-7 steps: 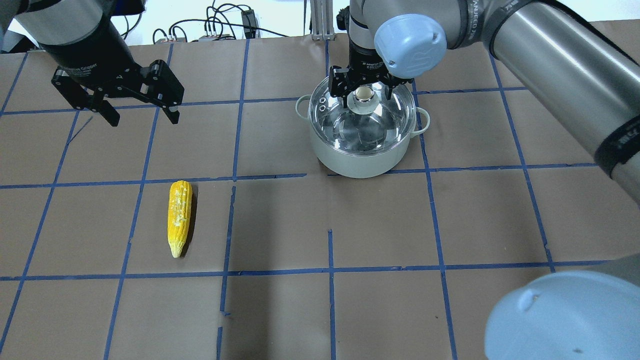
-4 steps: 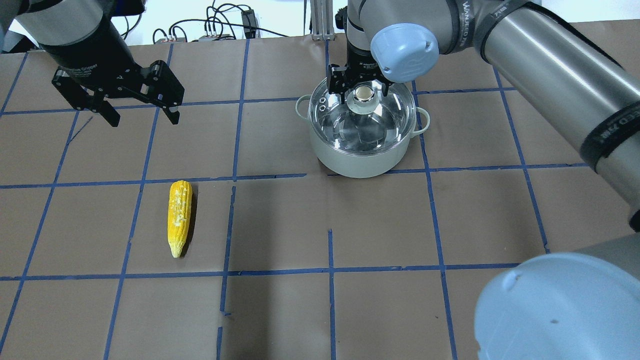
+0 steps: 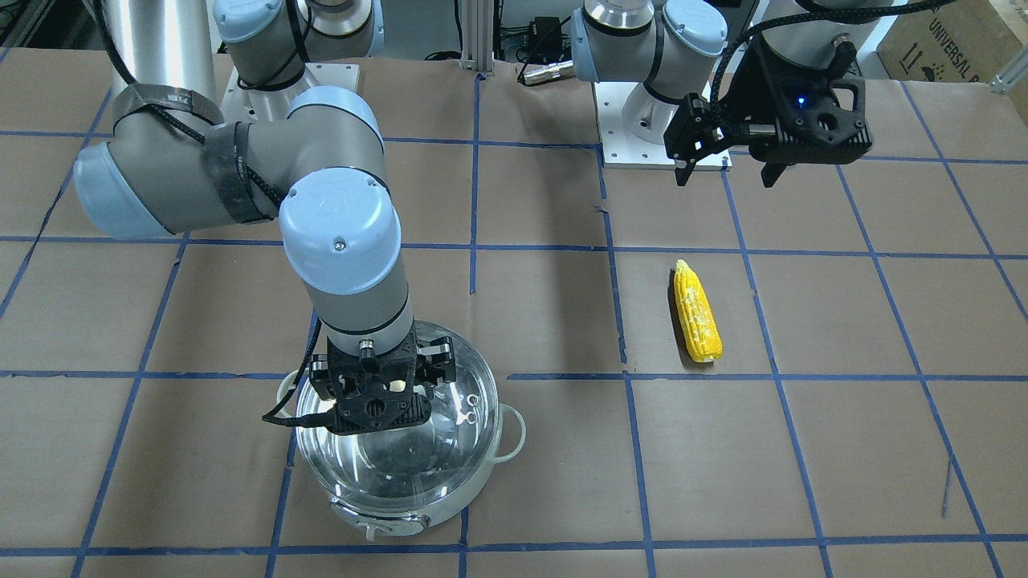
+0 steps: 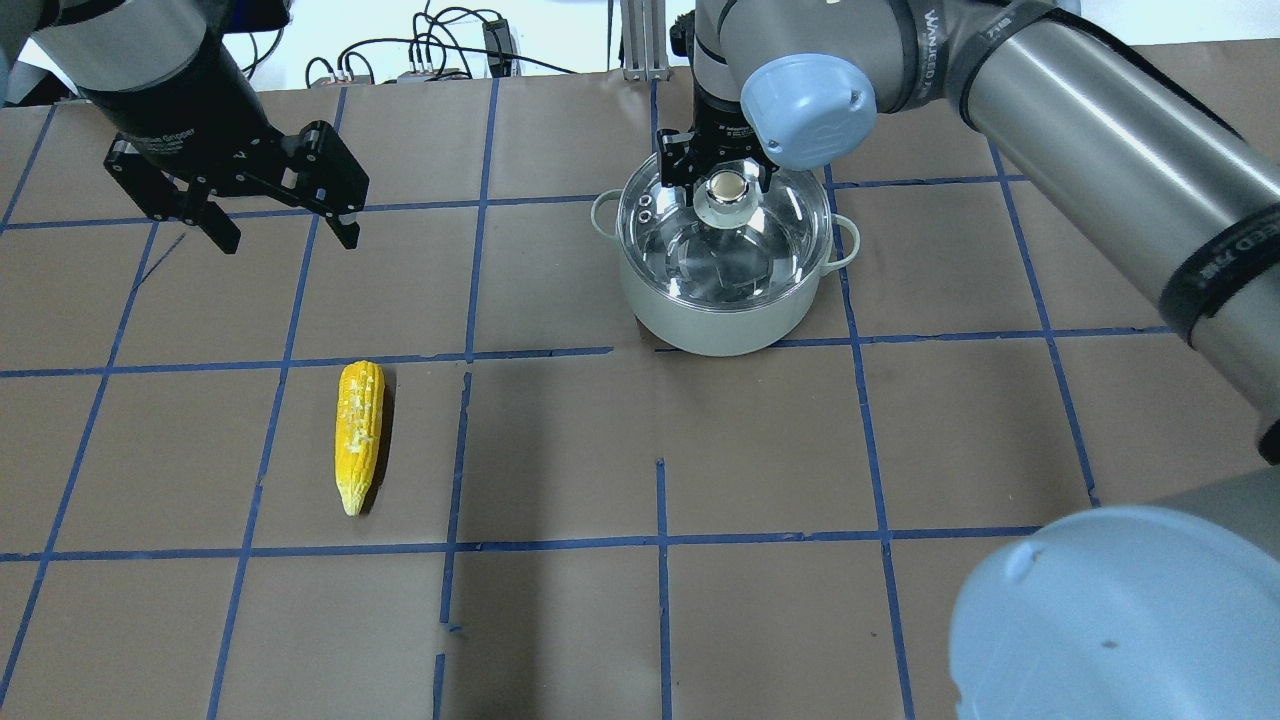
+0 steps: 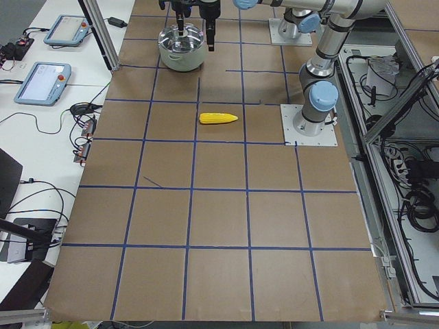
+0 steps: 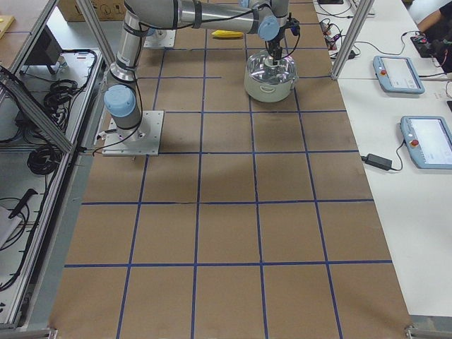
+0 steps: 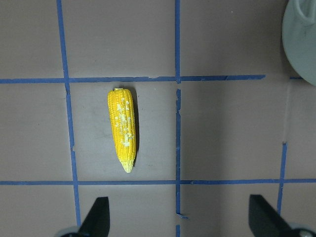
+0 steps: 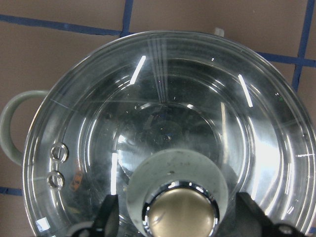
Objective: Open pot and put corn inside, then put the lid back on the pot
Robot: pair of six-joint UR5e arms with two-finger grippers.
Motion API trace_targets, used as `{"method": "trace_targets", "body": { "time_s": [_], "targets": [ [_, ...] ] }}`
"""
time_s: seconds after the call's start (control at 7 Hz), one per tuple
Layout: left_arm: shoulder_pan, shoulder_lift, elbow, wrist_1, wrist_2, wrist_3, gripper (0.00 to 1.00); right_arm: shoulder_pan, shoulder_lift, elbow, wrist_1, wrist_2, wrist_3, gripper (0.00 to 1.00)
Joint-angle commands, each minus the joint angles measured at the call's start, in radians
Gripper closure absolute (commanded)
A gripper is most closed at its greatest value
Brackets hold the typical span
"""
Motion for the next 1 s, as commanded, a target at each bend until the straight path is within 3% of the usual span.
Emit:
{"method": "trace_targets", "body": {
  "time_s": [0.0,0.43,0.86],
  "targets": [
    [0.000,0.001,-0.002,0.000,0.000,0.000,0.00,0.000,0.000,0.002,0.013,0.002,0.006,0.93],
    [0.000,-0.001,0.006,-0.002,0.002,0.000,0.00,-0.008,-0.010,-0.044,0.060,-0.002,-0.008,0.95],
    [0.012,-0.017,-0.037,-0.008,-0.002,0.056,0.00,-0.059,-0.075,-0.212,0.298,-0.024,-0.095,0.94]
  ]
}}
